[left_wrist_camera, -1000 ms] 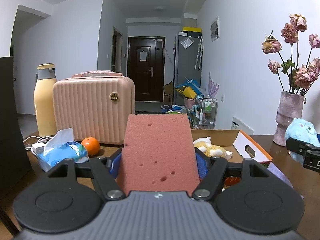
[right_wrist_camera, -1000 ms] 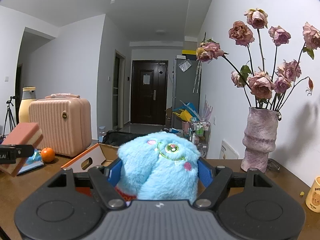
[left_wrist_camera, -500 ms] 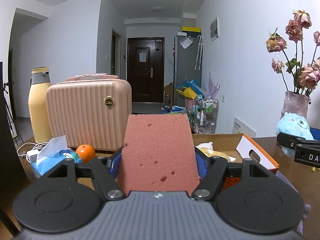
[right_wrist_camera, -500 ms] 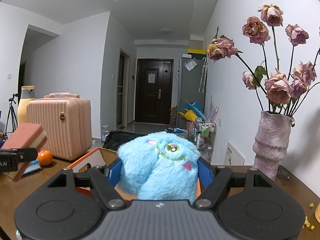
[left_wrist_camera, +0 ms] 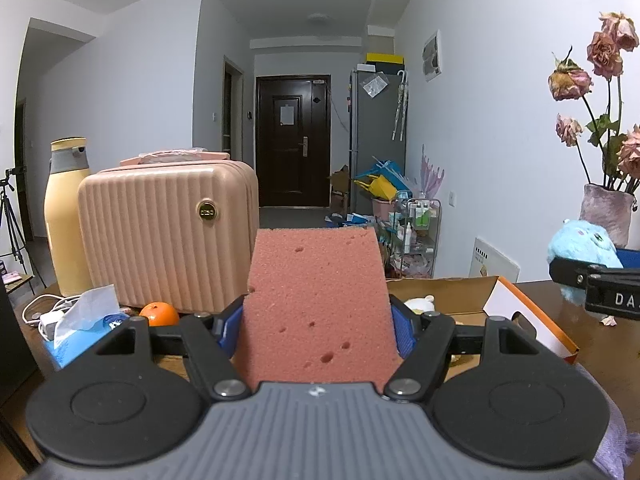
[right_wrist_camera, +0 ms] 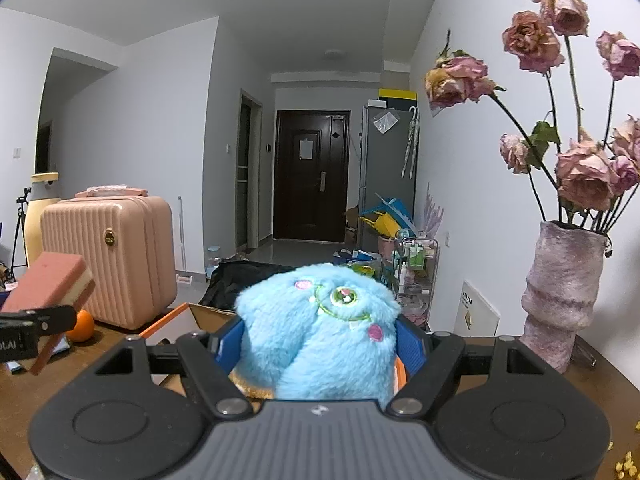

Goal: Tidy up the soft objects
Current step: 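Carry the pink sponge and light blue plush over the red box with both grippers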

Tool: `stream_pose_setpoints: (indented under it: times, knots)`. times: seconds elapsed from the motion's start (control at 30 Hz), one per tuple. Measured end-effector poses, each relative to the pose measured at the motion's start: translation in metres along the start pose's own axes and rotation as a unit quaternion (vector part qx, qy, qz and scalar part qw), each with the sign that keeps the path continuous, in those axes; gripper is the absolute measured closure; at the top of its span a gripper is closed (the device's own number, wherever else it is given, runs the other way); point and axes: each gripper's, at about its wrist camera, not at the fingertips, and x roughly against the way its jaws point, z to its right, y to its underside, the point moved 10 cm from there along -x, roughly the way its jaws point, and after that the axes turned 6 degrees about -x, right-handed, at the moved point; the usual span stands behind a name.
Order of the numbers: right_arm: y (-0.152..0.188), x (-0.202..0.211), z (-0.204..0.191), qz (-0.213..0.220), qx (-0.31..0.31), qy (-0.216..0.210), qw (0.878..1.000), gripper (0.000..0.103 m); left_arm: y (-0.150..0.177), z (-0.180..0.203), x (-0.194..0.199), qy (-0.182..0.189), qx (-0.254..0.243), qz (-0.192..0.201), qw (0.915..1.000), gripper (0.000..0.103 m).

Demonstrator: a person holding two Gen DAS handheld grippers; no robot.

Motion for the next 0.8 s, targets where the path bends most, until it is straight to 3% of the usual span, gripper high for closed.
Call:
stream_pose_setpoints:
  times: [0.8]
  knots:
    - [0.019,-0.078,-0.007,-0.061,0.051,0.011,0.997,0.028,-0.007,0.023,-0.080,0.008,-0.036,-0.013,0.9992,0.032]
